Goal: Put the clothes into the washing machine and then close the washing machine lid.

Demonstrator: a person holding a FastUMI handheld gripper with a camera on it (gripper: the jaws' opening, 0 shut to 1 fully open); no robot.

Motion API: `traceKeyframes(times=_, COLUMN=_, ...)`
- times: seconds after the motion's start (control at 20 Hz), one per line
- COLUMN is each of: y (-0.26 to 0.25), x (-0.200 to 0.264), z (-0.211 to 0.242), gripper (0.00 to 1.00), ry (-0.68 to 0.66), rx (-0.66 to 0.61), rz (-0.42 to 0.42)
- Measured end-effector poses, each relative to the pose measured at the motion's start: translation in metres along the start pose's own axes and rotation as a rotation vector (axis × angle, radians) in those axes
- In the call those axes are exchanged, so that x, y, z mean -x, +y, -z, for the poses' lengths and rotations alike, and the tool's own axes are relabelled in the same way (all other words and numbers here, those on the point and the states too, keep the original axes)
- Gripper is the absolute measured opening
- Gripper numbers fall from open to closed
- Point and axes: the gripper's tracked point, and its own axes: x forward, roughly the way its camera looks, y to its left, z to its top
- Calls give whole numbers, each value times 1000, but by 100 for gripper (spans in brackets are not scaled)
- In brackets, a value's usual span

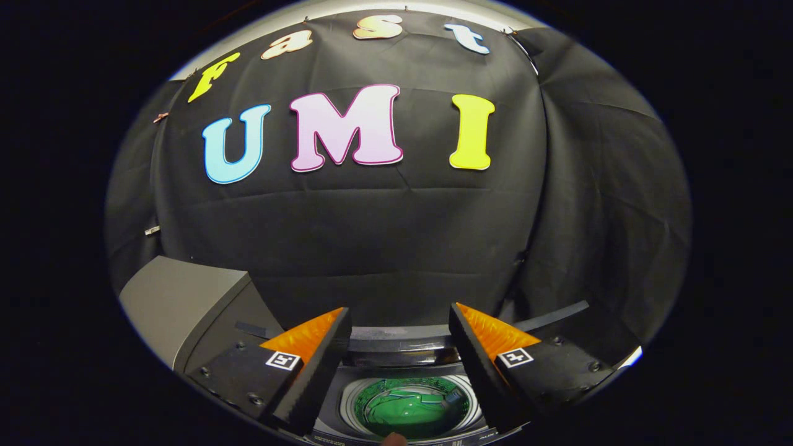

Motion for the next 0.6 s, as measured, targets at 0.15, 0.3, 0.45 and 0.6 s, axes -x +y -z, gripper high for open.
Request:
traceKeyframes(times=0.15, y=-1, x=1, z=0, gripper=99, ry=-19, rx=-22, rz=-3)
traceKeyframes(times=0.3, y=0, x=2, z=1, gripper=99, ry=-23, rx=-23, rz=-10)
traceKeyframes(times=0.45, y=-2, x=4, z=7, gripper=99, ry=-9, rx=5, rz=-5)
traceKeyframes(times=0.6, y=-2, x=5, z=7, gripper=99, ry=-19, rx=-6, rz=-7)
